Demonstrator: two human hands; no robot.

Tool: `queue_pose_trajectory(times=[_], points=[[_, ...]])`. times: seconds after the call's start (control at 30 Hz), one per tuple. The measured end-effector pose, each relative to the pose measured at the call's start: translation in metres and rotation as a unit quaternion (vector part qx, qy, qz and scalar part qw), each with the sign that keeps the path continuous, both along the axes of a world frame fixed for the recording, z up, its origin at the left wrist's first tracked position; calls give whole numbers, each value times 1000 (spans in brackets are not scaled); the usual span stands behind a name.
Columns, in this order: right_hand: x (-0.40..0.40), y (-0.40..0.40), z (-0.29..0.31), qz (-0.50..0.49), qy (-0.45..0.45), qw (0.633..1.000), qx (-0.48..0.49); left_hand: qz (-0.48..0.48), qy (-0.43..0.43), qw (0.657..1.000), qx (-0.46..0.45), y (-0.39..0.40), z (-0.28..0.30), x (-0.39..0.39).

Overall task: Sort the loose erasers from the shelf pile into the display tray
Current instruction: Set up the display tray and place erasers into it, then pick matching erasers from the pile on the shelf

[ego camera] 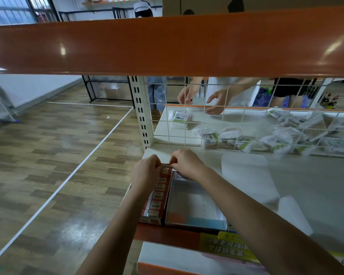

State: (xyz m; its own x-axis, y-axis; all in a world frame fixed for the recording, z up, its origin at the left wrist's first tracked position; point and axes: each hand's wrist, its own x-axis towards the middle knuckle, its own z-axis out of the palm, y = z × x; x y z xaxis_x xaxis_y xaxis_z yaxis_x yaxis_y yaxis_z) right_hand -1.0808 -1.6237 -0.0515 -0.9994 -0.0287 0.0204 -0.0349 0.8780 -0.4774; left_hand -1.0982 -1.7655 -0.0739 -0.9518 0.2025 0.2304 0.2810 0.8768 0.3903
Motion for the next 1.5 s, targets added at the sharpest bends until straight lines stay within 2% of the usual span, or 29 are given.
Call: queue_pose_trajectory(times=[0.37, 0.53, 0.63, 0.7, 0.8, 0.97, 1.2, 1.4, 1.5], points=[[-1, 10, 9, 56, -17, 997, 53, -20, -1, 998, -59, -3, 7, 5], [9, 41, 20, 69, 54, 989, 120, -83, 47, 991, -99, 23, 39, 5], [21, 79, 27, 52, 105, 978, 174, -159, 79, 979, -100, 63, 57, 7], [36, 113, 33, 28, 109, 971, 210, -210, 88, 967, -114, 99, 66, 11], [68, 168, 38, -36, 69, 964, 255, -281, 118, 940, -154, 159, 74, 28], [143, 261, 39, -183, -4, 955, 233, -379, 134, 903, -151, 271, 80, 76], [265, 380, 31, -341, -61, 913, 214, -491, 101, 852, -150, 423, 71, 176], [359, 464, 19, -411, -95, 885, 196, -536, 99, 822, -166, 522, 47, 252], [397, 499, 9, -411, -116, 882, 199, -542, 84, 815, -186, 562, 33, 279]])
